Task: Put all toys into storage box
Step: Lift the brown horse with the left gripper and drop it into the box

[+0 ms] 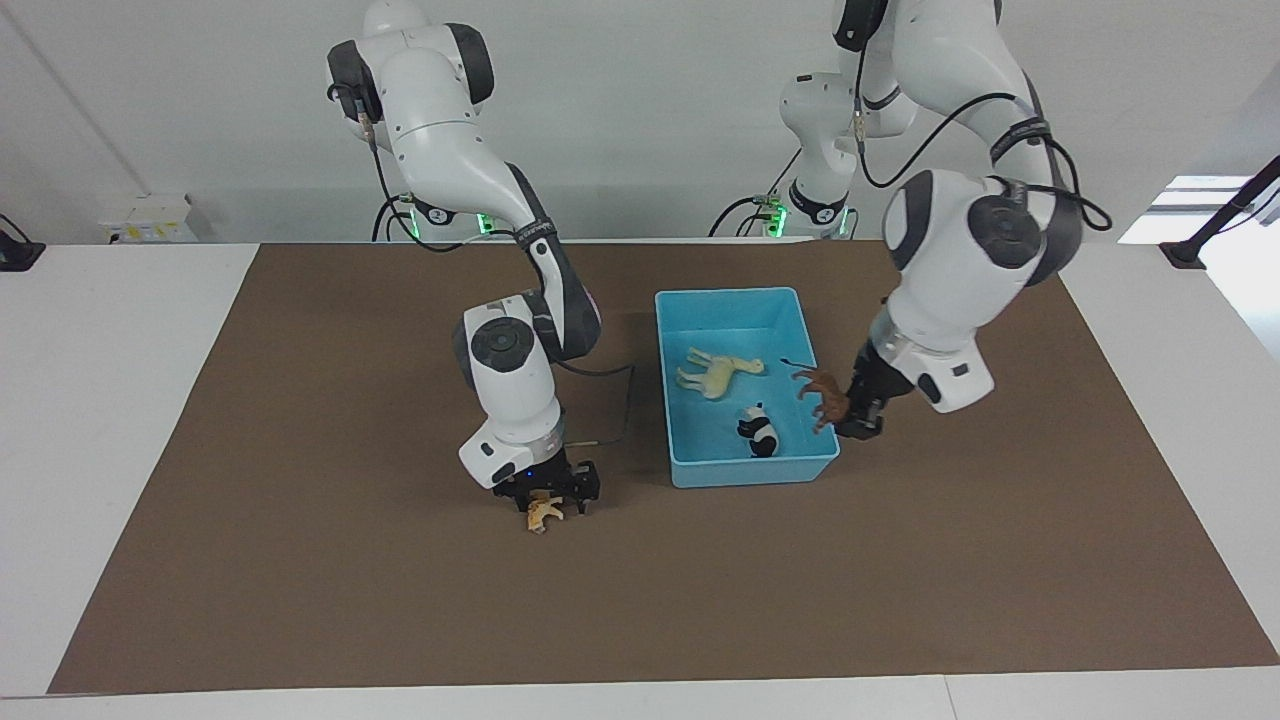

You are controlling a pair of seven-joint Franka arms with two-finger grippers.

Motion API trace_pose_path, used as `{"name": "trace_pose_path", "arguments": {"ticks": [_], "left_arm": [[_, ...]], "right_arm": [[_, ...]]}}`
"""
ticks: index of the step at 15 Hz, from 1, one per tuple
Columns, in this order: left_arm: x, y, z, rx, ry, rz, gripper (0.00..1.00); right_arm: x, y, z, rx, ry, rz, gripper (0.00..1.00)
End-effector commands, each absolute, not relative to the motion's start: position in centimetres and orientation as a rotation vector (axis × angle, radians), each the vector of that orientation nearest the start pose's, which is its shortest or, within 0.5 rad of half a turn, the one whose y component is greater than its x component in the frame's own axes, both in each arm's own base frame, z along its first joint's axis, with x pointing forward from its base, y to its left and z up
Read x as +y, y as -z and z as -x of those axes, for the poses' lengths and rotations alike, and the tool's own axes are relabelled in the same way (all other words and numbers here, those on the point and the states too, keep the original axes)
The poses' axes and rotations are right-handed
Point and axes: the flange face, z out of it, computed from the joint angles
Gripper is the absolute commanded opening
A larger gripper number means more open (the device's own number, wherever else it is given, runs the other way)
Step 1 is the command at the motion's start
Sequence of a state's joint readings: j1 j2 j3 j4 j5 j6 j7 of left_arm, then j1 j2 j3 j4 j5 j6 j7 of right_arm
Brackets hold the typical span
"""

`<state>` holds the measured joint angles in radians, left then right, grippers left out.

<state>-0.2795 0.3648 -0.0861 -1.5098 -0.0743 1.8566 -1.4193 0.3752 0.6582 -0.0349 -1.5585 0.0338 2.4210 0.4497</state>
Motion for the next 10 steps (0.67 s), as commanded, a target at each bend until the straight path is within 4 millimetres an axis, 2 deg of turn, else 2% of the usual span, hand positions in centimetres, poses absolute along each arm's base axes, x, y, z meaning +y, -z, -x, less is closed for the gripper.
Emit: {"name": "trace_pose_path", "arguments": {"ticks": [1,2,3,4,6,8,10], "left_arm": [[-25.7,-42.0,-57.4,-1.608,-0.067,2.77,0.29],[-25.5,-41.2,-56.6,-1.601,-0.065,2.769,0.72],[-25.3,-41.2,-56.4,-1.584,-0.065,2.77,1.0],[-25.0,-41.6,-56.6,-1.585,-0.055,2.774,1.0],[-23.0,-44.8,-57.0,-1.542,-0.025,2.816,1.0],[-18.0,-48.0,-57.6,-1.39,-0.037,2.876,1.0],[-11.2,-51.7,-58.0,-1.127,-0.067,2.972,1.0]], "right_arm": [[23.9,-25.9,-67.0,0.182,0.335,3.02,0.0],[23.9,-25.8,-66.9,0.183,0.333,3.021,0.0],[24.0,-26.1,-66.9,0.182,0.324,3.023,0.0],[23.9,-26.7,-67.0,0.183,0.312,3.028,0.0],[24.4,-27.8,-67.3,0.176,0.294,3.034,0.0],[26.2,-30.5,-67.7,0.152,0.222,3.057,0.0],[28.5,-35.1,-67.9,0.188,0.128,3.084,0.0]]}}
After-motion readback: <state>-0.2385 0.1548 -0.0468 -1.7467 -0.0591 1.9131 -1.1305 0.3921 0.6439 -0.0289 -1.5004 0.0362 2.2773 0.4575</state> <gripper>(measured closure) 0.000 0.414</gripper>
